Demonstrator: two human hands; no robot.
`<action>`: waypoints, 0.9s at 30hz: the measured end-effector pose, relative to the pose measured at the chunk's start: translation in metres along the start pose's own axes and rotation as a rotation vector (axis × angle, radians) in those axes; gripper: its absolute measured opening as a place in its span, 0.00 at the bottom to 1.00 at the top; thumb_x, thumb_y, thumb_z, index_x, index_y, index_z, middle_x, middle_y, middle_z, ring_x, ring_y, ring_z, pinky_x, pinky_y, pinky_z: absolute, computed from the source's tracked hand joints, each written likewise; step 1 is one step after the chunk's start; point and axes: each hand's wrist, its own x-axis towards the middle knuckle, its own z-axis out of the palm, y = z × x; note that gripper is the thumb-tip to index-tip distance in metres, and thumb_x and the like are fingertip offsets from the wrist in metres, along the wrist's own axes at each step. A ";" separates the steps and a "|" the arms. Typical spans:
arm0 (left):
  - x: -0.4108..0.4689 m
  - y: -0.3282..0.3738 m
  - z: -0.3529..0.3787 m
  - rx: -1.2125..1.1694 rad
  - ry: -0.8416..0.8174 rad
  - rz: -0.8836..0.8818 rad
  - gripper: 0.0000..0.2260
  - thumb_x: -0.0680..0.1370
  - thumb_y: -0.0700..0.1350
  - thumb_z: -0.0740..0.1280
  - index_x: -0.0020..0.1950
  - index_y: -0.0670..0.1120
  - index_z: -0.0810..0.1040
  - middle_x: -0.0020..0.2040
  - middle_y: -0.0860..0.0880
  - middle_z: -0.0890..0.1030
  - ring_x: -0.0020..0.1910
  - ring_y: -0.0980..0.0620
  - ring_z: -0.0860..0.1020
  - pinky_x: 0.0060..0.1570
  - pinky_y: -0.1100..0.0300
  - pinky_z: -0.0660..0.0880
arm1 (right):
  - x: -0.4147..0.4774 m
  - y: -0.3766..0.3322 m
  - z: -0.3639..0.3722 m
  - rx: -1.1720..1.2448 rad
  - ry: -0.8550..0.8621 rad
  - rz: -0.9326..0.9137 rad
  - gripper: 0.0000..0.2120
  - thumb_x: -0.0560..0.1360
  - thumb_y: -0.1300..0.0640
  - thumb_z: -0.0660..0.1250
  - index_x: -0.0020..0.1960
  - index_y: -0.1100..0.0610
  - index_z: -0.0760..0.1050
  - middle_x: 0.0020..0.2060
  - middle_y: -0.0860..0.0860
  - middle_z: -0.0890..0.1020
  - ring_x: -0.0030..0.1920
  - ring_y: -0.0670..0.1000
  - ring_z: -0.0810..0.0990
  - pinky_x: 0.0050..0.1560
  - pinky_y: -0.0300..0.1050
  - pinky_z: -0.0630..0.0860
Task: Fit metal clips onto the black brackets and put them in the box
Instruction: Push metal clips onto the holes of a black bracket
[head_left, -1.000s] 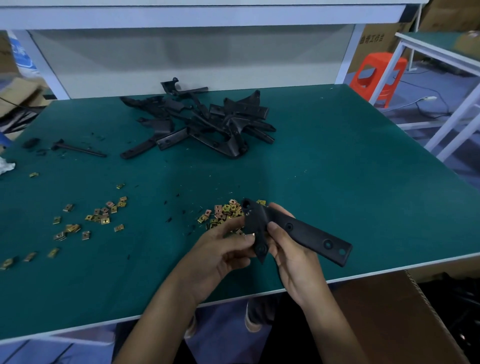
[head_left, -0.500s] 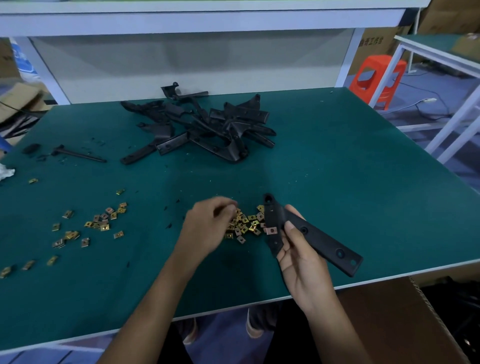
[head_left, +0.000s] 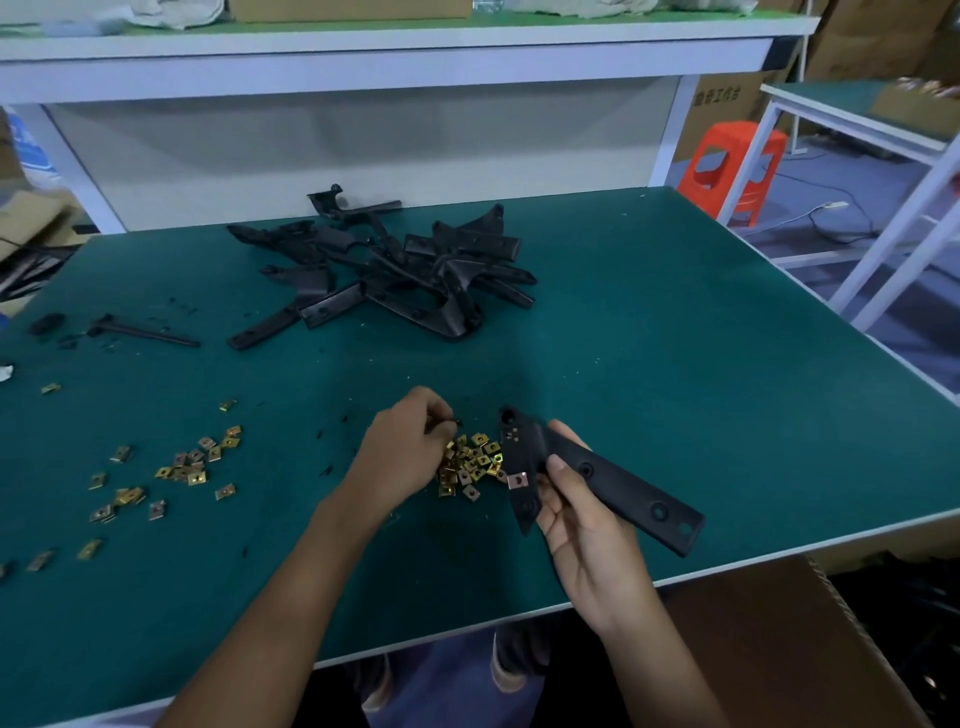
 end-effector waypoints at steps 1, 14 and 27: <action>-0.005 0.000 -0.002 -0.038 0.006 -0.003 0.03 0.82 0.49 0.66 0.53 0.56 0.74 0.45 0.58 0.80 0.41 0.65 0.78 0.33 0.72 0.69 | 0.000 0.000 -0.001 -0.003 -0.003 -0.001 0.18 0.75 0.58 0.70 0.65 0.52 0.82 0.55 0.58 0.86 0.46 0.50 0.85 0.51 0.44 0.83; -0.055 0.024 0.005 -0.780 -0.076 -0.135 0.06 0.80 0.38 0.68 0.51 0.46 0.84 0.43 0.52 0.83 0.40 0.59 0.78 0.38 0.68 0.74 | -0.003 -0.003 -0.001 0.022 -0.069 0.011 0.17 0.77 0.61 0.67 0.63 0.51 0.83 0.39 0.48 0.85 0.35 0.43 0.82 0.44 0.39 0.81; -0.057 0.029 0.010 -1.098 -0.124 -0.154 0.10 0.77 0.33 0.70 0.56 0.43 0.80 0.37 0.47 0.82 0.35 0.54 0.78 0.37 0.63 0.76 | -0.006 -0.002 0.002 -0.070 -0.063 -0.008 0.17 0.77 0.60 0.70 0.65 0.52 0.81 0.55 0.56 0.86 0.44 0.47 0.84 0.49 0.42 0.81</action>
